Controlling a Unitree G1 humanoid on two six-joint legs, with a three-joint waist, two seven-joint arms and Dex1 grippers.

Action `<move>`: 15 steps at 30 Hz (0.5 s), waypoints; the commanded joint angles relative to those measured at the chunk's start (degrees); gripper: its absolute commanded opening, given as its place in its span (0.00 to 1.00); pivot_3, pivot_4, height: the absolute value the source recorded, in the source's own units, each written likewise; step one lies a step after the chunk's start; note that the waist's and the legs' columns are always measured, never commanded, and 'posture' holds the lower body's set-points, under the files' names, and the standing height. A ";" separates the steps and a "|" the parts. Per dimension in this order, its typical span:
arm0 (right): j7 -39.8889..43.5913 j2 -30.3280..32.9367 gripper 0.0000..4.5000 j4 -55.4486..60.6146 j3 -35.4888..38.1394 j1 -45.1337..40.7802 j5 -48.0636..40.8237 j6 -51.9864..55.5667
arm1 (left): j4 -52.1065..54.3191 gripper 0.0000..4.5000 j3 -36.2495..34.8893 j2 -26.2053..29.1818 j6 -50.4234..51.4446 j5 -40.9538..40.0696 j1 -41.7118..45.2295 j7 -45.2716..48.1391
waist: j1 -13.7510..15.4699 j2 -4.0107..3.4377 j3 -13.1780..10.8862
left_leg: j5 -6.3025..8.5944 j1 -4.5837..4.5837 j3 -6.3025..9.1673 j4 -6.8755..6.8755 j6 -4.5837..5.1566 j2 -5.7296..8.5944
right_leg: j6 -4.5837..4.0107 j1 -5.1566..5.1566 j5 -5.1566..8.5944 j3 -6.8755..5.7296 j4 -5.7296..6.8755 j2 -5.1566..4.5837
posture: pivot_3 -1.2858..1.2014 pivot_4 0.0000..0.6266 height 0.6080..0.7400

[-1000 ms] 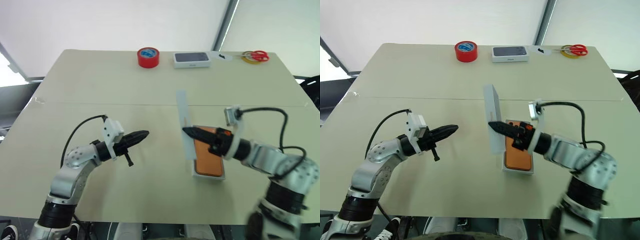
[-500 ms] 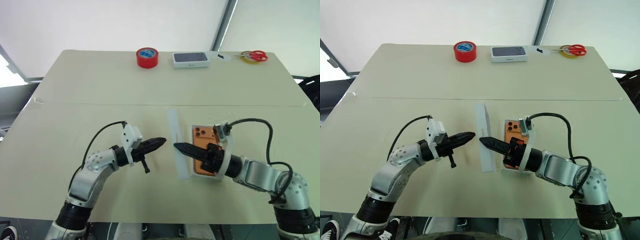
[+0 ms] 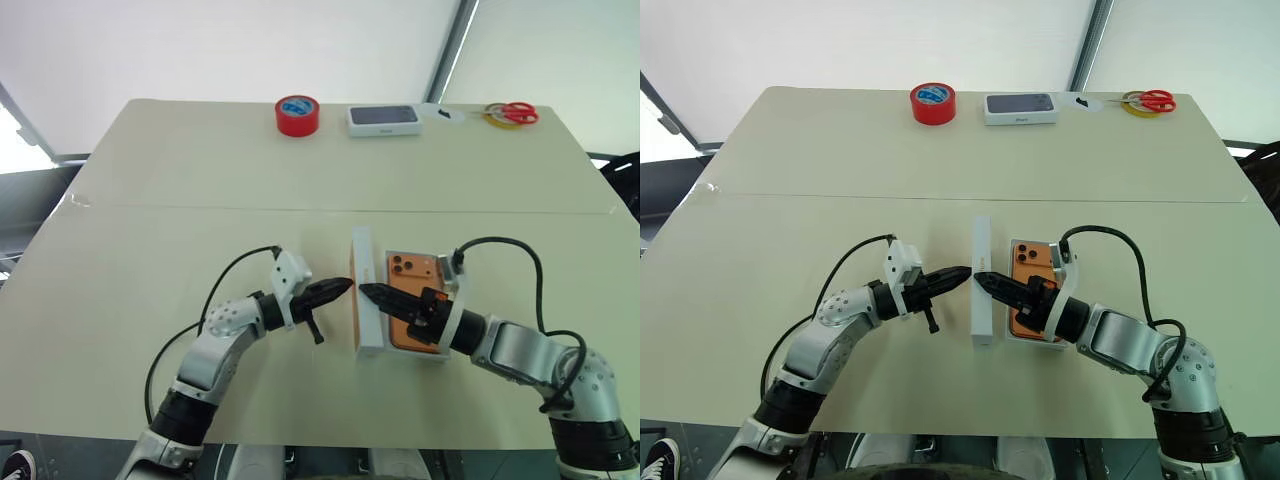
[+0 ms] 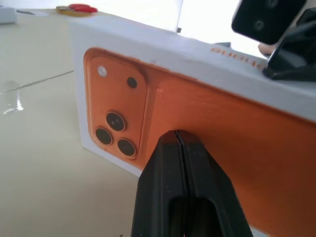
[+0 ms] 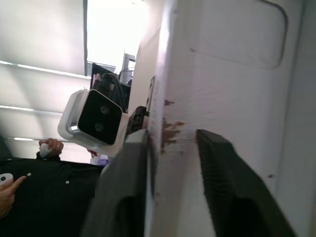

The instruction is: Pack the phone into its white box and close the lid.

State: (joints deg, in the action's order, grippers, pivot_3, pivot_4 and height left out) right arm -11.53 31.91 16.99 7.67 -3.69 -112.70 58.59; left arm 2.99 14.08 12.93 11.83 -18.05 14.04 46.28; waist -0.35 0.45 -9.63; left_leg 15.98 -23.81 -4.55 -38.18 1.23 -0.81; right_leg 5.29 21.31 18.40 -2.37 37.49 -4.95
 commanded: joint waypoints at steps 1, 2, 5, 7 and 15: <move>2.47 5.05 0.73 -0.25 3.57 -0.20 -0.30 1.49 | -1.87 0.00 1.54 -1.61 -2.30 0.50 2.25 1.58 | 0.04 0.02 -0.01 | 0.01 -0.01 -0.01 -0.01 0.01 0.00 | 0.00 0.00 0.00 0.00 0.00 0.00 | 0.52 0.24 0.92; 3.33 8.16 0.73 -0.80 4.65 -0.30 -0.30 1.80 | -3.06 0.00 2.01 -2.25 -2.57 0.82 2.98 1.81 | 0.12 0.01 -0.01 | 0.01 -0.02 0.00 -0.03 0.02 0.00 | 0.00 0.00 0.00 0.00 -0.01 0.00 | 0.52 0.24 0.92; 9.25 14.70 0.73 -3.15 9.31 1.15 2.64 2.53 | -6.99 0.00 2.90 -4.46 -4.59 2.08 5.09 2.15 | 0.79 0.03 -0.01 | 0.02 -0.05 -0.01 -0.07 0.05 0.01 | 0.00 0.01 0.00 0.00 -0.01 0.00 | 0.52 0.24 0.92; 16.81 19.04 0.73 -2.87 12.34 2.51 10.81 2.69 | -10.33 0.00 3.18 -6.54 -5.83 2.74 6.72 1.71 | 1.14 0.04 -0.01 | 0.03 -0.04 0.00 -0.07 0.05 0.01 | 0.00 0.00 0.00 -0.01 -0.03 0.02 | 0.52 0.24 0.92; 31.28 20.46 0.61 -3.63 10.95 -0.42 40.83 -10.96 | -10.51 0.00 2.95 -6.51 -5.61 3.13 6.89 3.61 | 0.97 0.02 0.00 | 0.02 -0.07 0.01 -0.06 0.04 -0.06 | 0.01 0.06 -0.01 0.01 -0.02 0.14 | 0.52 0.24 0.92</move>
State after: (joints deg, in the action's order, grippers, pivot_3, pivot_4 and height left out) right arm 16.10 52.85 12.04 19.19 -3.45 -77.42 51.19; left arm -9.94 17.27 5.27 6.92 -15.27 21.02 48.99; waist 0.62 0.47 -9.63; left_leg 15.99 -23.88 -4.54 -38.25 1.27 -0.90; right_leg 5.30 21.37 18.40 -2.36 37.47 -4.78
